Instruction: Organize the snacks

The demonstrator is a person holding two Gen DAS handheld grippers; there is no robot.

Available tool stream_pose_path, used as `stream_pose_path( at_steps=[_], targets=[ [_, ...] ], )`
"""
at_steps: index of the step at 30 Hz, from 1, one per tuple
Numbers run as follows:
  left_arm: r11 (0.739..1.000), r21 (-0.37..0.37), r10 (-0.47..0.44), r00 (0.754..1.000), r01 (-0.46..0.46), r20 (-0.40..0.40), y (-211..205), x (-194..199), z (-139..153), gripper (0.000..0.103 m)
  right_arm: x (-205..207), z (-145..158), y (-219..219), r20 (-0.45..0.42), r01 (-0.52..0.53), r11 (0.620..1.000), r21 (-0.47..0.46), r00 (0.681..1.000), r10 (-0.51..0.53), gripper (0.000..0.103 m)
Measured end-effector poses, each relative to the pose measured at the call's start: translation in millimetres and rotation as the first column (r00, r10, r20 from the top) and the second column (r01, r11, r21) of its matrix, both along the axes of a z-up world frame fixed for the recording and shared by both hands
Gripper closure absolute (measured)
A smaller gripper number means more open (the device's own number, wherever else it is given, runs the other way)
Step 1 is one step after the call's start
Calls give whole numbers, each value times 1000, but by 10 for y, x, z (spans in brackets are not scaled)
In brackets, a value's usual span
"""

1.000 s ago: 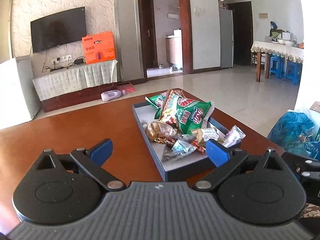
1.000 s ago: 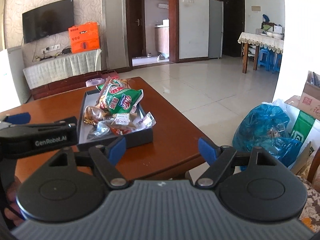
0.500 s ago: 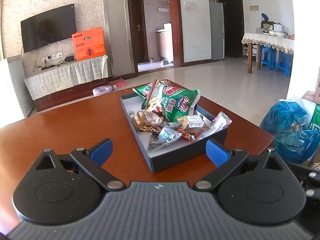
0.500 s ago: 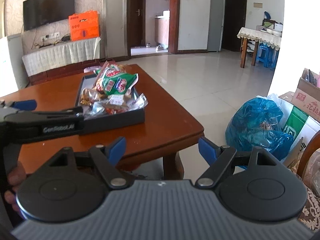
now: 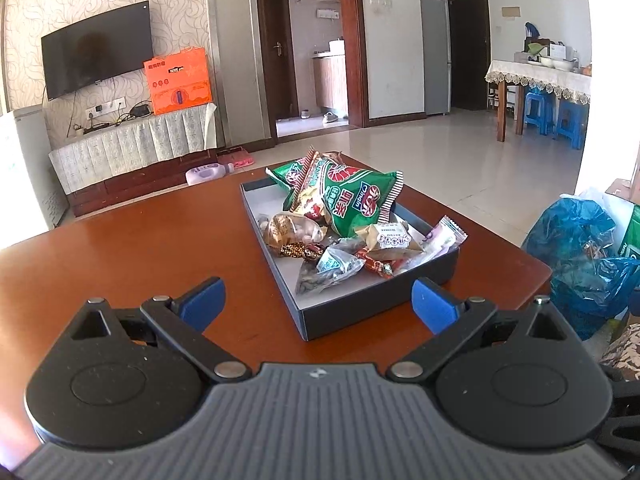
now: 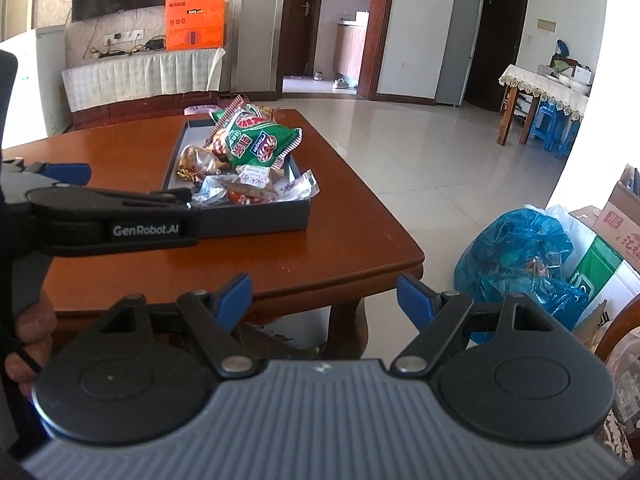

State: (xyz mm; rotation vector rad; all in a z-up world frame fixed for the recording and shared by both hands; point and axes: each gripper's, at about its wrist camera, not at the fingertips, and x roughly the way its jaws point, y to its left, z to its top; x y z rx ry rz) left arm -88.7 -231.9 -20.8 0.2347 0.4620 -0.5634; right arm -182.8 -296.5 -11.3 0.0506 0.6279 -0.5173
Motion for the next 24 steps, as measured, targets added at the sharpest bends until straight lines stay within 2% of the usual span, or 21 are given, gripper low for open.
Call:
stream_pose_path(
  at_steps=[24],
  targets=[
    [1000,1,3,1000,-3,-9,-4,22,-17,2,-4,-19,-12,-15,-14,1000,19,1000,15,22]
  ],
)
